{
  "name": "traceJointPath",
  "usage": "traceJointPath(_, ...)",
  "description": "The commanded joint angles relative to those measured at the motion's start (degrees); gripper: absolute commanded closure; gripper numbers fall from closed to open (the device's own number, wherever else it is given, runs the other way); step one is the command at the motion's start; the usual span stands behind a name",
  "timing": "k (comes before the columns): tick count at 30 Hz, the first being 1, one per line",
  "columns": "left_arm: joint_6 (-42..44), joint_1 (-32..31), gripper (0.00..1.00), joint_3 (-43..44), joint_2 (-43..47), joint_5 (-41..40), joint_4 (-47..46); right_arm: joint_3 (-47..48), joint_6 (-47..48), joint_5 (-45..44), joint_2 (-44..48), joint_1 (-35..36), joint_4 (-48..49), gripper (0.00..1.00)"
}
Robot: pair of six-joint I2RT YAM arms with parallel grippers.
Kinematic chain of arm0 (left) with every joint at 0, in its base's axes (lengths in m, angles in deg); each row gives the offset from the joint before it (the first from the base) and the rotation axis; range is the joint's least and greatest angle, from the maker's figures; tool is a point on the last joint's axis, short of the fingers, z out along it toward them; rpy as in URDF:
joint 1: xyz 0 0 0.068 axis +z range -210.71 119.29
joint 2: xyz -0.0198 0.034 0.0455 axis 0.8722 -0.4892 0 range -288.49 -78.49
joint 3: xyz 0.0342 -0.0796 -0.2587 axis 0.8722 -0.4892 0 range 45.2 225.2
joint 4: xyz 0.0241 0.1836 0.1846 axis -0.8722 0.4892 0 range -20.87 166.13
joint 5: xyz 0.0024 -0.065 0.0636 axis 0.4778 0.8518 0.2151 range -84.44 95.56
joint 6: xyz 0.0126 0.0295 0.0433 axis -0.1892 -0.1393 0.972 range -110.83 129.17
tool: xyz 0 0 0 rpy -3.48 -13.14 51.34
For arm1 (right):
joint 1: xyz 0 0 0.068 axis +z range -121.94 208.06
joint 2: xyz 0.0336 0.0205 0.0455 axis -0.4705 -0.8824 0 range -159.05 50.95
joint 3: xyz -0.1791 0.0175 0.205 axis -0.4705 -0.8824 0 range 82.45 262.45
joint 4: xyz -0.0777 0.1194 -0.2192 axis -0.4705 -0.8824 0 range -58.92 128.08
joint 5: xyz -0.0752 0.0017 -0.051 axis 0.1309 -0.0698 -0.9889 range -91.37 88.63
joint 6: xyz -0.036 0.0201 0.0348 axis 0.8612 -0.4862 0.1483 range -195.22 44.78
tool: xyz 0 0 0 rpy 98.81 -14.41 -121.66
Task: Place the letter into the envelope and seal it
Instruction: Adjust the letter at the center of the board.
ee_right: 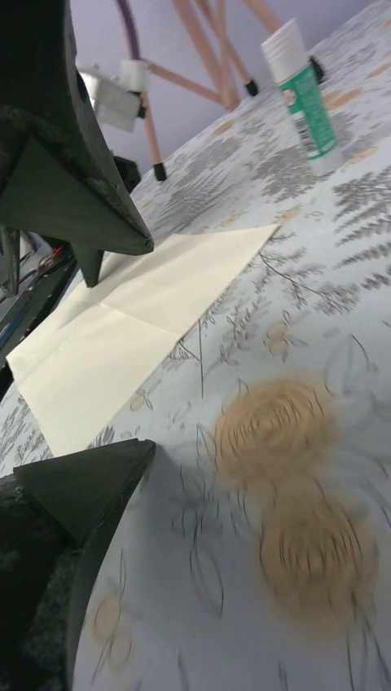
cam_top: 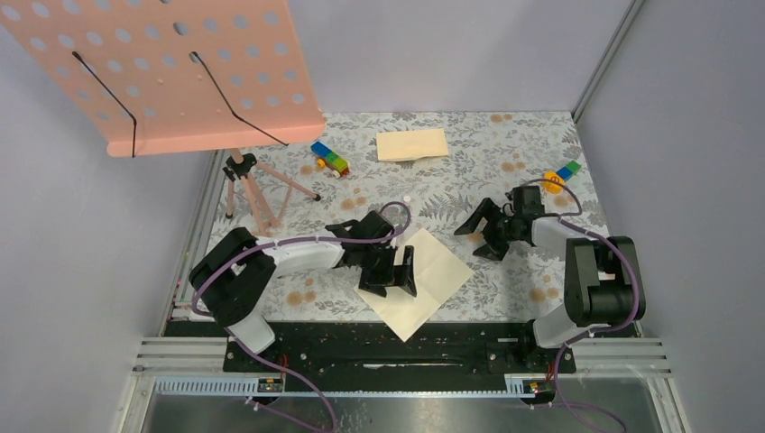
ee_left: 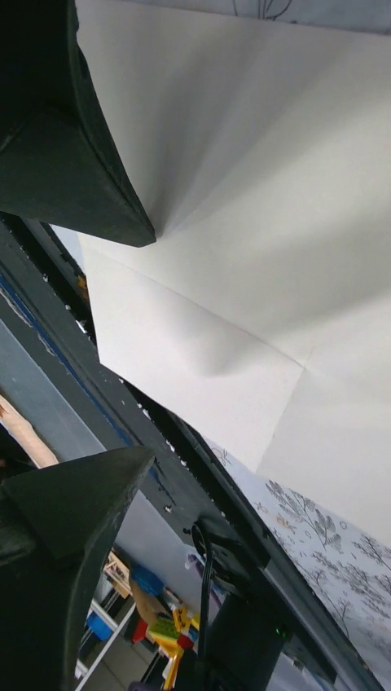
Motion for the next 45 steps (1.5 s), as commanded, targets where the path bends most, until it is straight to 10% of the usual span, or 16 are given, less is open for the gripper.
traceJointPath(1,0.6,1.9,0.02,-1.6,-1.8,-2.6,-3.1,0.2,1.3,-2.3,-2.6,5.0,-1.8,0.09)
traceJointPath(21,11.1,2.9,0.01,12.7,-9.4,-3.0,2.0,-24.6,-4.2,2.9,27.0,8.4,-8.2,0.09)
traceJointPath(32,17.2,2.8,0.01,14.7,-1.4,1.8,9.4,-17.7,-4.0,-7.2,43.5,8.4,-25.9,0.08)
traceJointPath(45,-6.7,1.2,0.09,16.3,-4.9,-3.7,-9.3,-4.2,0.6,-21.7,28.6,8.2,-21.2,0.09)
